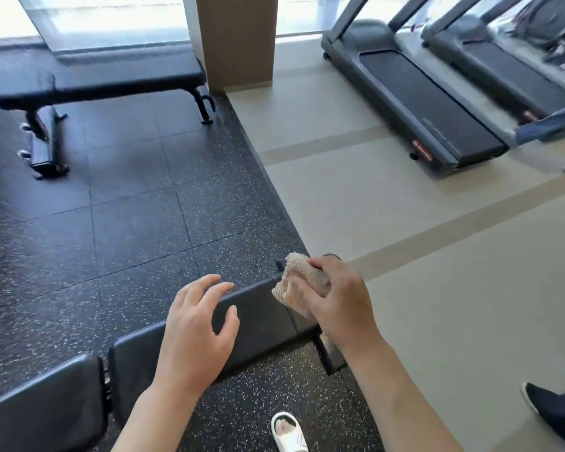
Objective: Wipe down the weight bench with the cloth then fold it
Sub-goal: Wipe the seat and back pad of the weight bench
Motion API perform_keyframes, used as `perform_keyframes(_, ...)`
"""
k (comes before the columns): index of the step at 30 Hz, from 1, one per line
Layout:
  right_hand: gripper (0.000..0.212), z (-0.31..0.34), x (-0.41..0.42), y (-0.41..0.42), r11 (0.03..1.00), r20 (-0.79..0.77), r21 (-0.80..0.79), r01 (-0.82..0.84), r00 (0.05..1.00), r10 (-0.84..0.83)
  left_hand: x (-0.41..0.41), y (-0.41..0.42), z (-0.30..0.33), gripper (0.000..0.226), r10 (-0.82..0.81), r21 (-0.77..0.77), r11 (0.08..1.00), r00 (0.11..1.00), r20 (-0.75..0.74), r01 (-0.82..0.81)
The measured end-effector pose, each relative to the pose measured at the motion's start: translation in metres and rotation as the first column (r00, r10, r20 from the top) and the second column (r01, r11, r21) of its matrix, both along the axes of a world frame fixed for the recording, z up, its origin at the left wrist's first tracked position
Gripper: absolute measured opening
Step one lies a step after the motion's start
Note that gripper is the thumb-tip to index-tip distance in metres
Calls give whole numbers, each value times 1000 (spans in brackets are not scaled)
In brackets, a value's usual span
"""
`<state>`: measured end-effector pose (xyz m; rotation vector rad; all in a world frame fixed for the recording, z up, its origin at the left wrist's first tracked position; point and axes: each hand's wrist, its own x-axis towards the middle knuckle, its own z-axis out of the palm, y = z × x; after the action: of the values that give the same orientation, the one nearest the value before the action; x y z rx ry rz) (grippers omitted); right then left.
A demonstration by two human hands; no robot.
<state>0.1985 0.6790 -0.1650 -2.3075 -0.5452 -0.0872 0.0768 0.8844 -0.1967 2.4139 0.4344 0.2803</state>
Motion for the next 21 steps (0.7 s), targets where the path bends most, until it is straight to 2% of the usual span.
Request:
perform_keyframes(5,30,59,-4,20,995,31,48,-88,996,87,-11,17,61,37,71,36,997,996,62,-74)
perform_keyframes(12,24,97,1,54,962,60,134,-238,971,232,-36,34,116,35,237,81,966,967,93,-245)
perform_keyframes(18,23,112,-7,93,902,90,140,-408,912,399,-78,36,147,34,374,154,908,920,121,-390)
perform_keyframes(21,20,121,-17,114,843,57,157,-515,857,512,-109,32,159,32,458,186,859,878,137,-477)
